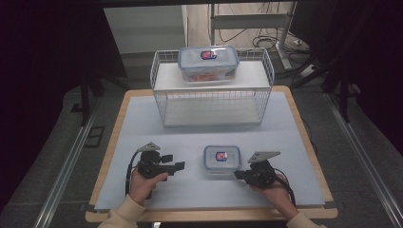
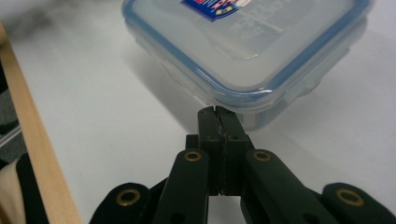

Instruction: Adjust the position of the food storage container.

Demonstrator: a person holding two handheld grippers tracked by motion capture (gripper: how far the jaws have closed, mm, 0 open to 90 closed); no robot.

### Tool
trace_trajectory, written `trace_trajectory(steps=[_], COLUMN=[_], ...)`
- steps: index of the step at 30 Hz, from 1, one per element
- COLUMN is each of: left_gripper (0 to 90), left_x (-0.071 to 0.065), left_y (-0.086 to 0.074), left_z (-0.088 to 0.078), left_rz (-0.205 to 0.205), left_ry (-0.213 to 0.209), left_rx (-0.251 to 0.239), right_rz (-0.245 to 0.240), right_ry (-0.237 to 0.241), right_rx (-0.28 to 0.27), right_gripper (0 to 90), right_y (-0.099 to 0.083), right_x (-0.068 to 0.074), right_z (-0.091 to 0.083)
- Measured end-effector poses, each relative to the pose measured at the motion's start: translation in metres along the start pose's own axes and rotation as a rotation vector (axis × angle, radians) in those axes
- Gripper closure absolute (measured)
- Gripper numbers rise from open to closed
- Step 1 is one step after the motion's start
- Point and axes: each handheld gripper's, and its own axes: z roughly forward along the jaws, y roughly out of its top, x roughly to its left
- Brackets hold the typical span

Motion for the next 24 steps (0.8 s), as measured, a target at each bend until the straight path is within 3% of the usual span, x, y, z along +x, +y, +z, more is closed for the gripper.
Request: trace_trajectory(steps=[14,18,24], left_gripper=[26.8,26.8,26.5], left_x=[-0.001,-0.002,-0.007], left_y=[0.0,0.0,0.002], left_z=[0.001,0.0,0.0], left_rz=[0.001,0.003,0.001], left_ry=[-0.001,-0.004,-0.004], left_rx=[0.002,0.001,-0.001], right_rz=[0.022,0.03,0.089], right_ry=[-0.021,-0.036,-0.055], right_rx=[-0.017,-0.032,-0.106], right_gripper=[89.3,89.3,89.2], right_y=[0.0,-0.005,-0.007], right_x=[-0.01,-0.014,-0.031], right_z=[-0.004,-0.016,-0.042])
